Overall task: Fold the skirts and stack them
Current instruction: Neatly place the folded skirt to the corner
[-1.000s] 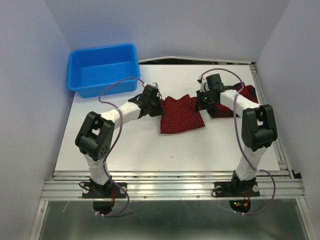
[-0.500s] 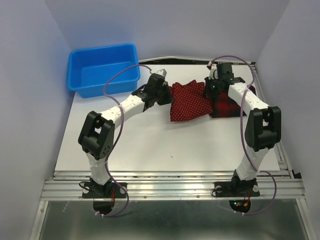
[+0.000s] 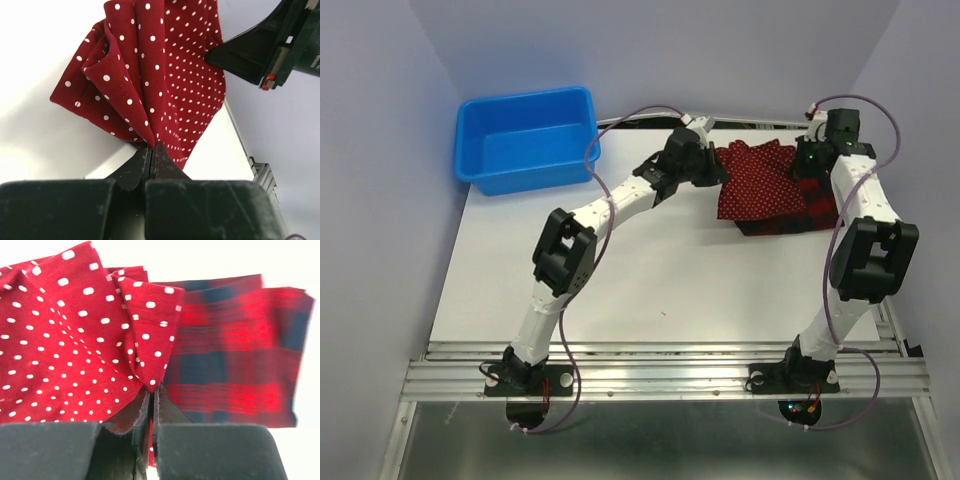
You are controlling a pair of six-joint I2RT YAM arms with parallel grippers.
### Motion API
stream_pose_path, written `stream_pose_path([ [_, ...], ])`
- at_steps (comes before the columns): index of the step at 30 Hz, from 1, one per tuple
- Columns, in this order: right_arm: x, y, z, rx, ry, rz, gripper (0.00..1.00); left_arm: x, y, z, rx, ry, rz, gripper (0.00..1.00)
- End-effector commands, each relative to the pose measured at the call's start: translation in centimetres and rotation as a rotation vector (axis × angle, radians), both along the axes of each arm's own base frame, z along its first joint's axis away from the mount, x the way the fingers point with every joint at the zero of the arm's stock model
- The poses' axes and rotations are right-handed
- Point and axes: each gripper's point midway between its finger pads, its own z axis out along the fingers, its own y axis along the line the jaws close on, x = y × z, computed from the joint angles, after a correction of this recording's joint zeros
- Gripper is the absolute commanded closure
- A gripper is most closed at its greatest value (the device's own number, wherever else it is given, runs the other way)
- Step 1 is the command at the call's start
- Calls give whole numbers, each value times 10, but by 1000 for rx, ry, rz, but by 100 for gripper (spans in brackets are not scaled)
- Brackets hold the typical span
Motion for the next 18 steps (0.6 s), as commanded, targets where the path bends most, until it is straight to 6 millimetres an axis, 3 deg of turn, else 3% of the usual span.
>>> stream_pose_path([
  [1,12,-44,51,-71,-129,-29,100,4,-41,52,-129,-156,-91,100],
  [2,15,-52,54,-82,-137,-43,100,6,-51,35,-115,-147,-98,100],
  [4,18,-72,46,-98,-124,-63,100,4,-68,42,-149,-178,-120,100],
  [5,20,-85,43,-113,-120,-79,99,8,-75,27,-146,-174,-119,100],
  [7,21,-95,37,-124,-108,-90,99,13,-83,28,-177,-181,-115,100],
  [8,22,-97,34,-138,-104,-84,100,19,-87,9,-166,-169,-112,100],
  [10,19,-112,19,-141,-73,-105,100,26,-91,6,-185,-180,-104,100],
  [11,17,-113,10,-147,-54,-104,99,30,-94,-10,-179,-165,-100,100],
  [14,13,-124,-17,-144,-4,-122,100,35,-96,-26,-186,-144,-91,100],
  [18,10,-128,-46,-158,32,-133,100,40,-94,-37,-178,-135,-82,100],
])
